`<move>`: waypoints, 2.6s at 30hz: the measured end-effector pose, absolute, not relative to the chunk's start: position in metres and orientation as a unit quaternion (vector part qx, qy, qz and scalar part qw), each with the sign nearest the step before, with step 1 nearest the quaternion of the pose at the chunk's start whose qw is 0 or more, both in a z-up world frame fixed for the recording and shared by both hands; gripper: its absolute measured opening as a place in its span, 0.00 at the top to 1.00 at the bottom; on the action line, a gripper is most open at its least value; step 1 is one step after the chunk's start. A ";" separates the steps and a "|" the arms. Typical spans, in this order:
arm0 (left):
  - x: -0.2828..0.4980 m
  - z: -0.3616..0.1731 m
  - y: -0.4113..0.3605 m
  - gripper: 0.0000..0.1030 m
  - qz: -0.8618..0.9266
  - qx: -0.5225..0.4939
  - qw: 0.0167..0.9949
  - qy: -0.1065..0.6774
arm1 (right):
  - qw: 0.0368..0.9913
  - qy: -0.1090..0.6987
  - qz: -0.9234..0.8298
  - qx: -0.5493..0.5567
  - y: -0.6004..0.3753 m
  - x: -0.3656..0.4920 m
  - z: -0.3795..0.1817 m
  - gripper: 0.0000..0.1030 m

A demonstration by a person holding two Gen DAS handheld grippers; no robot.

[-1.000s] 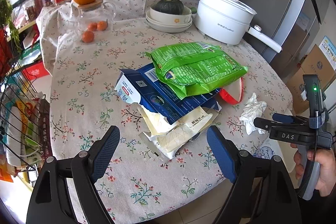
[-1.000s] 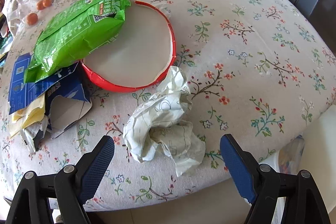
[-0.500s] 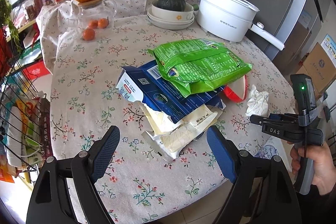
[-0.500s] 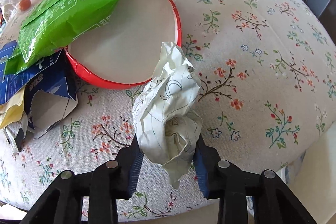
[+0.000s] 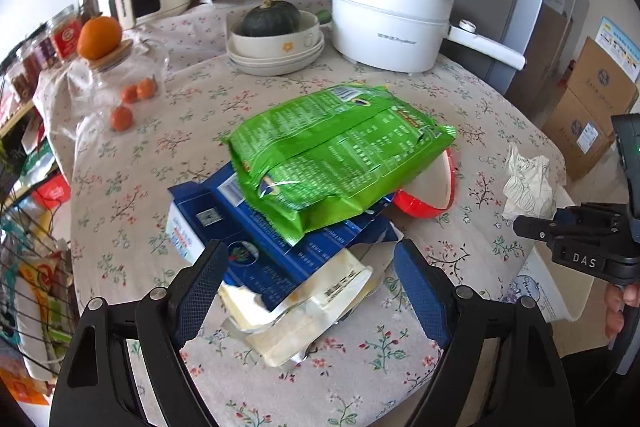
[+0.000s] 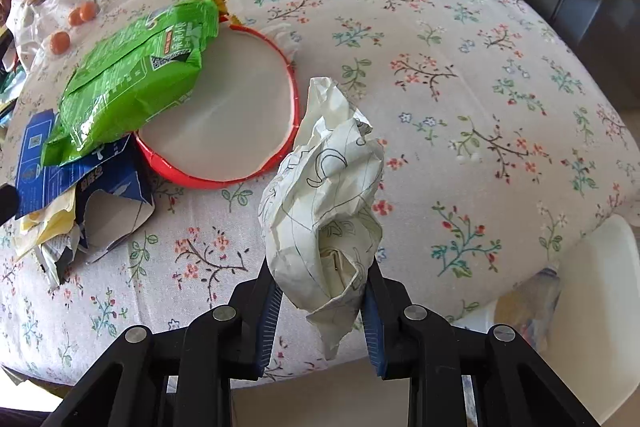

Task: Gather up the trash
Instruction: 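Lift the paper with the right tool while the left tool grasps the green snack bag, then carry the paper and green bag over the white bin with both tools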

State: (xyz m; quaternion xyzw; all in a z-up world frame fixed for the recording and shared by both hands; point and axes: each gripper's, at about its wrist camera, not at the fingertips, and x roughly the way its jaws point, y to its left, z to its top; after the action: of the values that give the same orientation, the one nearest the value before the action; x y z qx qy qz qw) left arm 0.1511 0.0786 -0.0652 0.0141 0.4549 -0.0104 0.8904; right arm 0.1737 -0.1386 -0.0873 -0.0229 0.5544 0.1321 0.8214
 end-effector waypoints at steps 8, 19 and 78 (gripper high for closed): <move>0.191 -0.073 0.020 0.16 -0.050 0.081 0.895 0.436 | 0.824 0.554 0.120 -0.012 -0.175 0.169 -0.080 0.69; 0.217 -0.096 0.007 0.70 -0.036 0.093 0.877 0.470 | 0.827 0.551 0.109 -0.001 -0.205 0.169 -0.073 0.69; 0.119 0.026 -0.125 1.00 -0.311 -0.067 0.879 0.356 | 0.862 0.497 0.043 0.087 -0.355 0.093 -0.030 0.69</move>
State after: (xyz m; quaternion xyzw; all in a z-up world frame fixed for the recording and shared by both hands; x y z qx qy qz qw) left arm 0.1190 -0.1252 0.0263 -0.0668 0.3560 -0.3109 0.8787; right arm 0.0926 -0.3546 -0.0300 0.0866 0.4971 0.0427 0.8623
